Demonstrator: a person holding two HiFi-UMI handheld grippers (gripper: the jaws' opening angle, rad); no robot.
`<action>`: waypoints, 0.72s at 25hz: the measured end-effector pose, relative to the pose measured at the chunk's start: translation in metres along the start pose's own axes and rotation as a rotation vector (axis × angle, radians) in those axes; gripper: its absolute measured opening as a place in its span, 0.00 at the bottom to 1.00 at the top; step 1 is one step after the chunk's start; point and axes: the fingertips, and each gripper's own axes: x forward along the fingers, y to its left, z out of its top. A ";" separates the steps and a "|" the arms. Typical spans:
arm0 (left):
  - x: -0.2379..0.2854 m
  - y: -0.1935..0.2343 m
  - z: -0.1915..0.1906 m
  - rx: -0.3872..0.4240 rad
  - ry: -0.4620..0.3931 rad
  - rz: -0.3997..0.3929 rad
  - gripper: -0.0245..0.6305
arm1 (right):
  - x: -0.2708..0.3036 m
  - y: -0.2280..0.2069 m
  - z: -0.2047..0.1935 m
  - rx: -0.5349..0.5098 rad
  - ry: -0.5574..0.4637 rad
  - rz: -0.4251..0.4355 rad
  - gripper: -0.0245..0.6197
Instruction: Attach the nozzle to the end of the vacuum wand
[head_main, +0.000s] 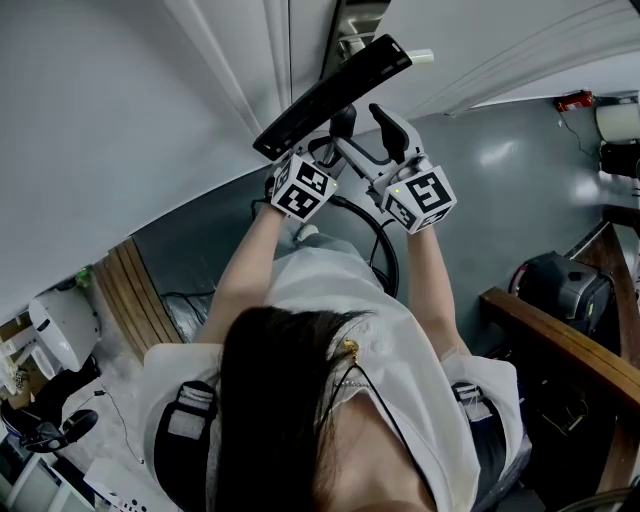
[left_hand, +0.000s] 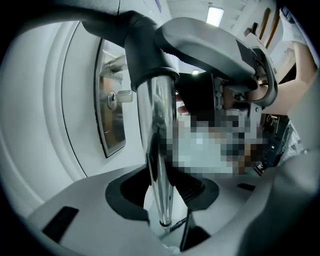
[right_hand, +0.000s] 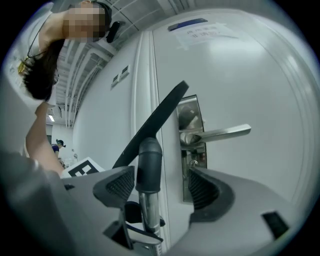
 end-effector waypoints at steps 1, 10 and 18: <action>0.001 0.002 0.000 -0.008 -0.001 0.007 0.27 | -0.002 -0.002 -0.001 0.004 -0.001 -0.009 0.55; -0.005 0.029 -0.011 -0.066 -0.001 0.058 0.27 | 0.002 -0.010 -0.013 0.065 -0.003 -0.071 0.55; 0.005 0.049 -0.011 -0.087 0.020 0.077 0.27 | 0.001 -0.022 -0.020 0.097 0.014 -0.127 0.55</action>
